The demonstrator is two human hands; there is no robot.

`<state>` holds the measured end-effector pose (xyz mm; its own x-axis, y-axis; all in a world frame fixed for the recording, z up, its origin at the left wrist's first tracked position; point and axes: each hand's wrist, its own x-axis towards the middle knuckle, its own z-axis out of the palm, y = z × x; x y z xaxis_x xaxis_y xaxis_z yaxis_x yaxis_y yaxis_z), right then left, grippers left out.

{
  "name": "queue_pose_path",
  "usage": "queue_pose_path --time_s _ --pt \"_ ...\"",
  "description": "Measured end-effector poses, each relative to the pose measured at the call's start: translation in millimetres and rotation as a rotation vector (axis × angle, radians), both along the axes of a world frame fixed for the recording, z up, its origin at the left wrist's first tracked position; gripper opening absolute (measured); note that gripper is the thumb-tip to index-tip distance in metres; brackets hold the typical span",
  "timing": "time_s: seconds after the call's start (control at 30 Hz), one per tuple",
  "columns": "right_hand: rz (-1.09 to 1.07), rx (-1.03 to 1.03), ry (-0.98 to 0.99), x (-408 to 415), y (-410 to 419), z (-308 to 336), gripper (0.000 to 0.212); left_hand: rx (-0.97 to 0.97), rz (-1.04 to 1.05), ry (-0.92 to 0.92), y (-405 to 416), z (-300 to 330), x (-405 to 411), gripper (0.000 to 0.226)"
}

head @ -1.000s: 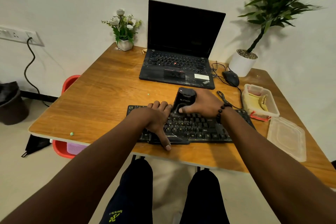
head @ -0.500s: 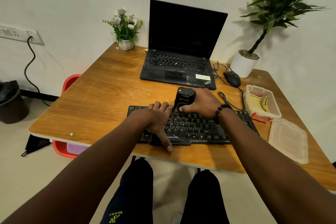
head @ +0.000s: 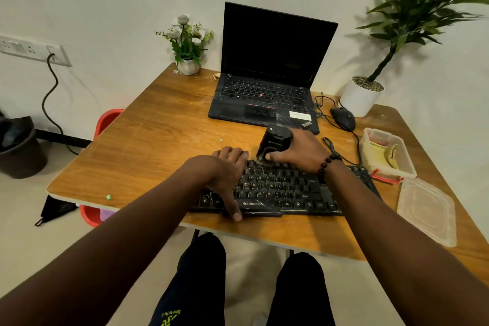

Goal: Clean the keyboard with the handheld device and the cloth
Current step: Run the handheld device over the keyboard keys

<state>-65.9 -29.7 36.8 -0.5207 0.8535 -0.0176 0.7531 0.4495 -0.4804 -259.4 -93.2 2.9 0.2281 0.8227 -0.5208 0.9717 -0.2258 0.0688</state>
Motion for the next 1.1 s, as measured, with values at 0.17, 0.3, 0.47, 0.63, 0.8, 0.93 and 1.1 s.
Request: queue_pose_path --time_s 0.17,0.3,0.47,0.63,0.8,0.93,1.1 --pt "-0.010 0.100 -0.056 -8 2 -7 0.039 0.006 0.042 0.102 -1 4 -23 0.150" --pt "0.041 -0.039 0.012 -12 0 -6 0.043 0.024 0.029 0.085 -3 6 -22 0.146" --pt "0.003 0.096 -0.031 -15 4 -5 0.038 0.059 0.018 0.038 -3 5 -19 0.143" --pt "0.110 0.120 -0.169 -19 1 -5 0.032 0.056 0.027 0.004 -4 3 -20 0.142" --pt "0.114 0.025 -0.071 -14 -5 -2 0.030 0.033 0.048 0.018 -2 2 -19 0.146" --pt "0.044 0.129 -0.101 -8 -3 -1 0.038 0.019 0.053 0.044 1 3 -17 0.150" --pt "0.106 0.079 -0.116 -16 -3 0 0.042 0.006 0.065 0.050 3 1 -17 0.150"
